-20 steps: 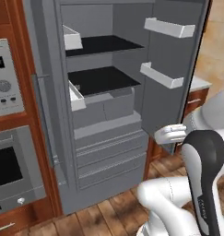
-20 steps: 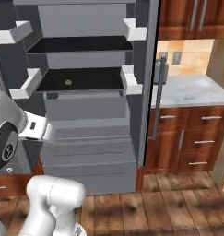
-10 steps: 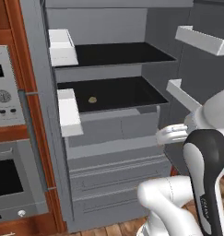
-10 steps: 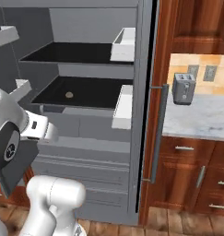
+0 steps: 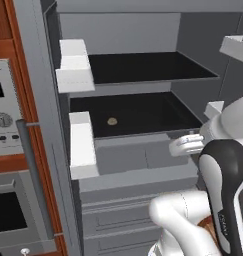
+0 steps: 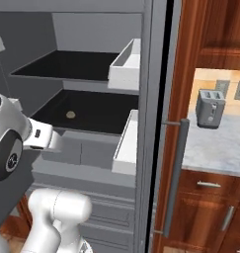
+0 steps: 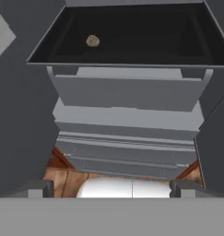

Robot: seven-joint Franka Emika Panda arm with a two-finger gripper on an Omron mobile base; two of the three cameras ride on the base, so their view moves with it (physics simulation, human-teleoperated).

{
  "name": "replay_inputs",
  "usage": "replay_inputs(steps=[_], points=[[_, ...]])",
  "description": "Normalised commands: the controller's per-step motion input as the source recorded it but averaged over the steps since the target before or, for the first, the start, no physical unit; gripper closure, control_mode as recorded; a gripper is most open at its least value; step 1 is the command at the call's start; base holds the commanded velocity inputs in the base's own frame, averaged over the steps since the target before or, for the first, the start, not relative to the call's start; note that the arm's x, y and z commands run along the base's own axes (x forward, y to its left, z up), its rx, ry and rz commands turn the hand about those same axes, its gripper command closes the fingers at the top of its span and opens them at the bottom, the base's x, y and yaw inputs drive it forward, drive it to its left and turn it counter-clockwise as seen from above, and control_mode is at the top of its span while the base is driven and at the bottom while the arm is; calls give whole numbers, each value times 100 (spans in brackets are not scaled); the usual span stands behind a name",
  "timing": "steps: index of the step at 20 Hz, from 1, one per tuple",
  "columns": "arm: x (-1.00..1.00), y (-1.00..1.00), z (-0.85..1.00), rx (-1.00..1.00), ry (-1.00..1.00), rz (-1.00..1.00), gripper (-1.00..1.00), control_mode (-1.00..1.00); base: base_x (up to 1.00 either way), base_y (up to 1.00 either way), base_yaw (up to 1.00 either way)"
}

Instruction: Grab the garlics from the fridge, place them in the blender, close the lid, and turn on the blender to create a marinade.

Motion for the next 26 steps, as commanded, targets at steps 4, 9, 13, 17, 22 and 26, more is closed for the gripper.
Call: replay_inputs(steps=[4, 9, 13, 17, 22, 26], points=[[0, 0, 0, 0, 0, 0, -100, 100, 40, 38, 2], [0, 0, 0, 0, 0, 0, -100, 100, 69, 13, 7], [0, 0, 0, 0, 0, 0, -100, 100, 38, 6, 10], [60, 18, -10, 0, 0, 4, -100, -100, 9, 6, 2], [100, 27, -27, 2, 3, 8, -100, -100, 0, 0, 0], [98, 53, -61, 0, 6, 6, -100, -100, 0, 0, 0]])
